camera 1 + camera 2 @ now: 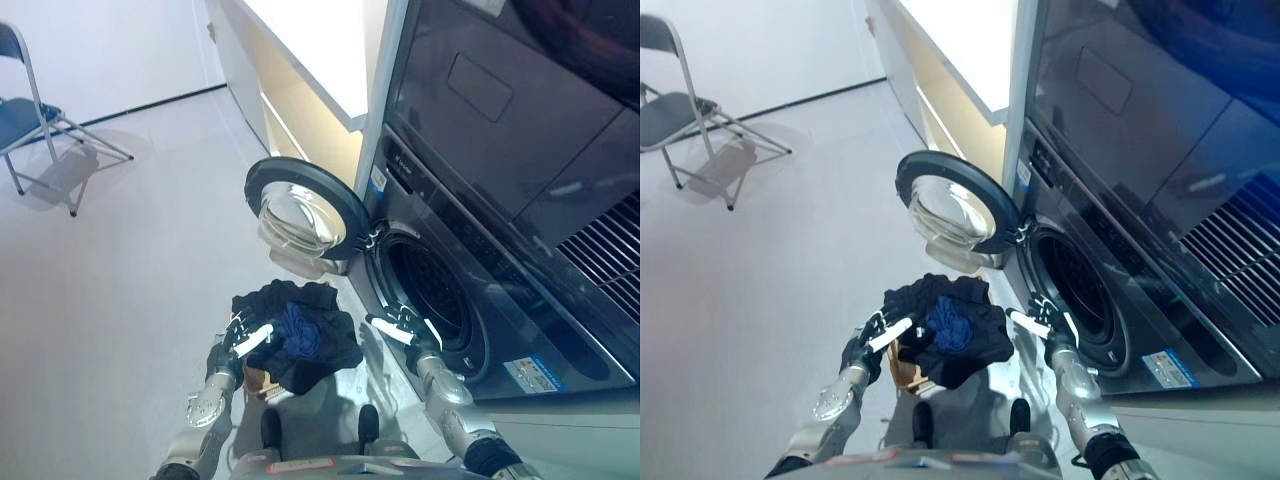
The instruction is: Put the clothes in the basket into the washing machine.
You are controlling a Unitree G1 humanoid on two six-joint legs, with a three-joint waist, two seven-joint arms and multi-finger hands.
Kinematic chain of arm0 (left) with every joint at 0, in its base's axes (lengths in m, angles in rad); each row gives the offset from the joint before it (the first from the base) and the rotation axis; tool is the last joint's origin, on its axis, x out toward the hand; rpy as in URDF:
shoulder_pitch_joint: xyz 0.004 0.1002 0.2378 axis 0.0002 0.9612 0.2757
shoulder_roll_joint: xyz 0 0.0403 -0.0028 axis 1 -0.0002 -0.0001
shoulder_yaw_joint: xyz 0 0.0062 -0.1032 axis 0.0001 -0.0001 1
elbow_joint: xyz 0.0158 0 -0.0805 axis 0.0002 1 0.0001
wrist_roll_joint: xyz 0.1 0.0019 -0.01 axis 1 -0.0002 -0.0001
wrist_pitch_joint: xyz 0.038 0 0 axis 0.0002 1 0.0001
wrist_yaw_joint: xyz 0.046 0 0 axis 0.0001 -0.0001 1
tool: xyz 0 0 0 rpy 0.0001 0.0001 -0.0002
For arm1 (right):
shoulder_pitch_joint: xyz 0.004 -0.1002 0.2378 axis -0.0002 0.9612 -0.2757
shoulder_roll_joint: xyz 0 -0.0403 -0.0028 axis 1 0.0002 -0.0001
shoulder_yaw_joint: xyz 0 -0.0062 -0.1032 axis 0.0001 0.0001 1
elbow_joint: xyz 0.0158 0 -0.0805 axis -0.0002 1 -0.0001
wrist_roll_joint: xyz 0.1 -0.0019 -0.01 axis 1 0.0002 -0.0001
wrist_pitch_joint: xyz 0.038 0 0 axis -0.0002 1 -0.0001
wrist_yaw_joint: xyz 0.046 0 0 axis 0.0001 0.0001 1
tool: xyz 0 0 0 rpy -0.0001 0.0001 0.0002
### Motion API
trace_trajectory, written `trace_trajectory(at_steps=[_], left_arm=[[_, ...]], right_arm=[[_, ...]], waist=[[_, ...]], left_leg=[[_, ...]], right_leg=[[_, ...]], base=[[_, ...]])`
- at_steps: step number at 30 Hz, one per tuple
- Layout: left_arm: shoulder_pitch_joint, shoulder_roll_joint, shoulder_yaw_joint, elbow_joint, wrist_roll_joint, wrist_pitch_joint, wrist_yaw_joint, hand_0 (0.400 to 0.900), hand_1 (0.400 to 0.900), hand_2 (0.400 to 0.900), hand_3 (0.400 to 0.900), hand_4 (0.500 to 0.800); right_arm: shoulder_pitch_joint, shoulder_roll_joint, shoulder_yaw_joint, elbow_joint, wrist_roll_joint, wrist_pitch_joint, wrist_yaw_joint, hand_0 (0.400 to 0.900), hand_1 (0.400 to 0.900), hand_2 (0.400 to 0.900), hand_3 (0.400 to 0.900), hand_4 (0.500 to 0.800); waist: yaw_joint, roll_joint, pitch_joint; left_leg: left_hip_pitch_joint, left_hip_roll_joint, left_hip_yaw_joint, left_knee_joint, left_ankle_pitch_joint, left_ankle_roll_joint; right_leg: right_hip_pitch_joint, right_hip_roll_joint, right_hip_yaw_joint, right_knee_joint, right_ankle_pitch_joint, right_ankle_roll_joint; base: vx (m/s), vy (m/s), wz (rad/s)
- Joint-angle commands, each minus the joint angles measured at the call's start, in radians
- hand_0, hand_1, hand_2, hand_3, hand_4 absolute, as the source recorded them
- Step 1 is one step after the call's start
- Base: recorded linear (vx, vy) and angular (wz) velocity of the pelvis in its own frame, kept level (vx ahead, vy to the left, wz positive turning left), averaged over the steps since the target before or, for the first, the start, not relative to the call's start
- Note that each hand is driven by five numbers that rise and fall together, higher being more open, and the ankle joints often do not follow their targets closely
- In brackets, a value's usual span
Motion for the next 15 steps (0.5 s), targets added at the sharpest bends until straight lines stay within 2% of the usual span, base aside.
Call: trace_trajectory(at_steps=[1, 10, 15], left_arm=[[-0.114, 0.046, 0.026, -0.115, 0.000, -0.129, 0.029, 0.900, 0.900, 0.900, 0.900, 0.800], [-0.246, 0.051, 0.019, -0.206, 0.038, -0.209, 0.130, 0.900, 0.900, 0.900, 0.900, 0.800], [-0.355, 0.062, 0.008, -0.235, 0.052, -0.251, 0.182, 0.900, 0.900, 0.900, 0.900, 0.800]], right_arm=[[-0.194, -0.010, 0.031, -0.073, -0.125, -0.114, -0.040, 0.900, 0.900, 0.900, 0.900, 0.800], [-0.474, -0.088, 0.130, 0.011, -0.381, -0.118, -0.148, 0.900, 0.900, 0.900, 0.900, 0.800], [-0.688, -0.131, 0.221, 0.142, -0.518, -0.107, -0.199, 0.900, 0.900, 0.900, 0.900, 0.800]], waist=[[0.020, -0.063, 0.087], [0.069, -0.082, 0.207], [0.103, -0.085, 0.263]], left_leg=[[-0.015, -0.007, -0.037, 0.001, -0.063, 0.010], [-0.197, 0.004, -0.083, 0.077, -0.046, 0.006], [-0.367, -0.011, -0.119, 0.162, -0.045, 0.006]], right_leg=[[-0.046, -0.051, -0.013, 0.017, 0.059, 0.074], [-0.209, -0.073, -0.045, 0.097, 0.054, 0.063], [-0.362, -0.089, -0.061, 0.179, 0.046, 0.059]], base=[[-0.07, -0.015, 0.21], [-0.09, -0.021, 0.18], [-0.15, -0.036, 0.24]])
